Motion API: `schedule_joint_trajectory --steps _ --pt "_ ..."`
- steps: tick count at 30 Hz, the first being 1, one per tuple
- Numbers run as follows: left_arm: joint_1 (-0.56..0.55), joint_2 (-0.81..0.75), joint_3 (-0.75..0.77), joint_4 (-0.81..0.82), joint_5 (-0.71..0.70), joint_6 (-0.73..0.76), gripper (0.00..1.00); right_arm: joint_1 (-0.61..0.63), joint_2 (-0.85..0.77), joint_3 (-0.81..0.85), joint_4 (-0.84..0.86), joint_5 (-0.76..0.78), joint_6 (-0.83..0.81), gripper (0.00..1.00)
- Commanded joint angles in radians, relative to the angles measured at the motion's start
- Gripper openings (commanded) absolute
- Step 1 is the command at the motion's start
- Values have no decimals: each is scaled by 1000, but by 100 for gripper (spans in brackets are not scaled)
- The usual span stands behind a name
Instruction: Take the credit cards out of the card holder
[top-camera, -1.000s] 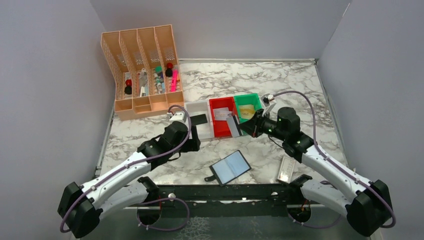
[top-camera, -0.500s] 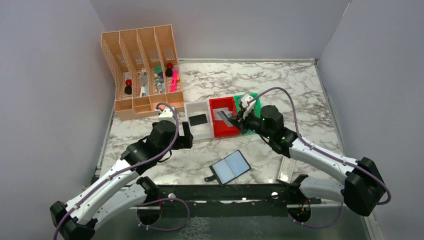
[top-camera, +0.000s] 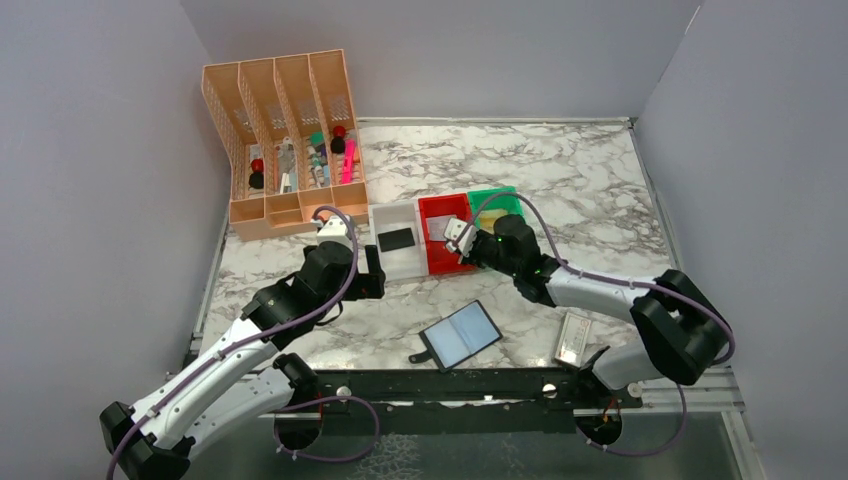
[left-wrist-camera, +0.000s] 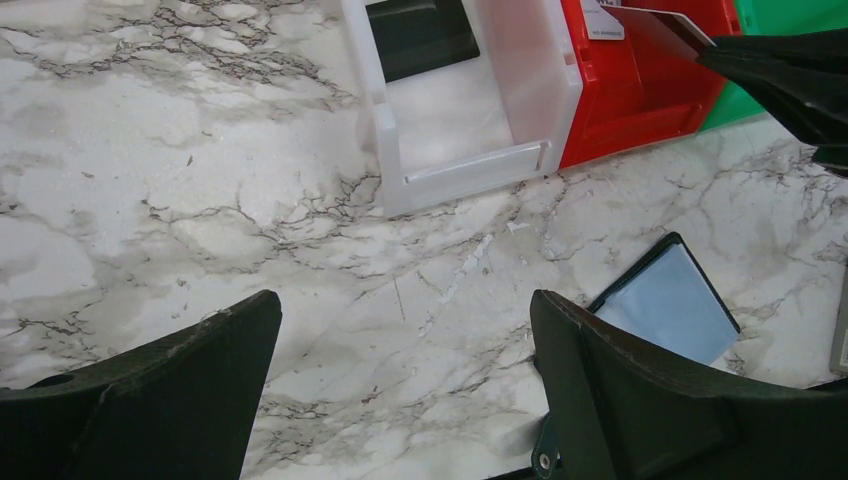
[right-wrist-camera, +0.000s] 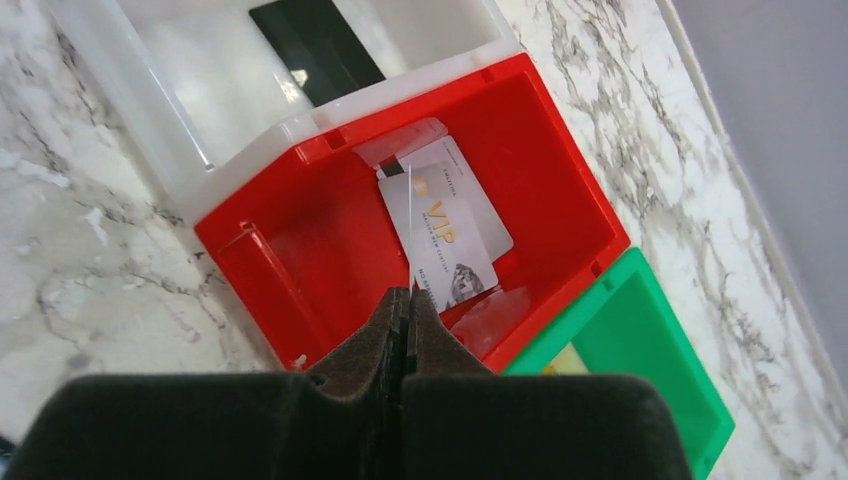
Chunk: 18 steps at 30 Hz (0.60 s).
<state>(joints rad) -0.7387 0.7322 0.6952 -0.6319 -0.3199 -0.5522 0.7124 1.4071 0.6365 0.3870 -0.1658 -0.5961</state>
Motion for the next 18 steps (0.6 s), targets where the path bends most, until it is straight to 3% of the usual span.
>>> schedule_joint_trajectory --steps 1,11,18 --pt "5 -16 -3 -6 -31 8 99 5 84 37 110 30 -199 1" --pt "5 -5 -3 -5 -21 14 99 5 300 106 250 135 -387 1" --pt "4 5 -2 -6 -24 18 99 7 271 98 111 61 -405 18"
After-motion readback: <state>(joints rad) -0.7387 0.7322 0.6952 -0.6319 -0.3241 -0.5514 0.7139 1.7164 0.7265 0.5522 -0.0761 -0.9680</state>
